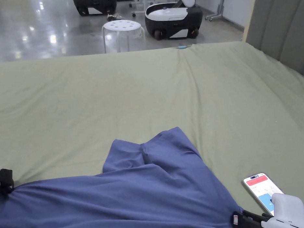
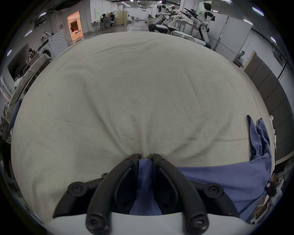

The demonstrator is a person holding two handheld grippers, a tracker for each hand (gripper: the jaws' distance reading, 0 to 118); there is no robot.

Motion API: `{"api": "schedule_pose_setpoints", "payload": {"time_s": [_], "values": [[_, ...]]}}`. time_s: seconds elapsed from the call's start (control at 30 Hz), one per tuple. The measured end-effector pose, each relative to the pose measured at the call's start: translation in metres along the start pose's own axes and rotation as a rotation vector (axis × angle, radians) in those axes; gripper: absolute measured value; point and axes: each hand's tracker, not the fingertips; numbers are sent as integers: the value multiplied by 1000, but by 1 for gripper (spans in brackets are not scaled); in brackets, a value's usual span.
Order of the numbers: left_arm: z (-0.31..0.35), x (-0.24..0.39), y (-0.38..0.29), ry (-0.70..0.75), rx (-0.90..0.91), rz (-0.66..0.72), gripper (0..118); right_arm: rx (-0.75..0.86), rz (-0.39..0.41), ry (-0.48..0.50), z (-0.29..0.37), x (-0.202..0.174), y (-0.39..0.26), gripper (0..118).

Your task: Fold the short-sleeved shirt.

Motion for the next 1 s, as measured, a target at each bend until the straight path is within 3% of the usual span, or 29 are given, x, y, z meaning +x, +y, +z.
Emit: {"api": "schedule_pose_setpoints", "payload": {"time_s": [0.03, 0.1, 0.13, 0.2, 0.3, 0.4, 0.53, 0.7, 0.9, 1.0], "values": [[0, 0, 0, 3, 4, -3, 15, -16, -18, 52, 1, 0, -1, 10], [2, -2, -1, 10, 21, -17, 12, -22, -121, 143, 4, 4, -3, 9], [7, -1, -3, 10, 47, -42, 7, 5, -113, 128, 7, 5, -3, 9], [36, -4, -13, -17, 162, -37, 5, 130, -57, 110, 30, -1, 1, 9], [95, -16, -30, -204, 316, 85, 4, 210, 17, 178, 60, -11, 30, 9], [163, -18, -39, -253, 476, 94, 4, 267, 79, 254, 70, -28, 66, 9], [237, -33, -32, -264, 647, 82, 4, 336, 176, 267, 75, -56, 110, 9], [302, -49, -12, -242, 780, 88, 4, 429, 232, 299, 89, -88, 179, 9], [343, -53, 31, -184, 860, 75, 4, 490, 296, 319, 106, -133, 272, 8], [354, -51, 59, -170, 883, 81, 4, 539, 335, 280, 105, -148, 321, 8]]}}
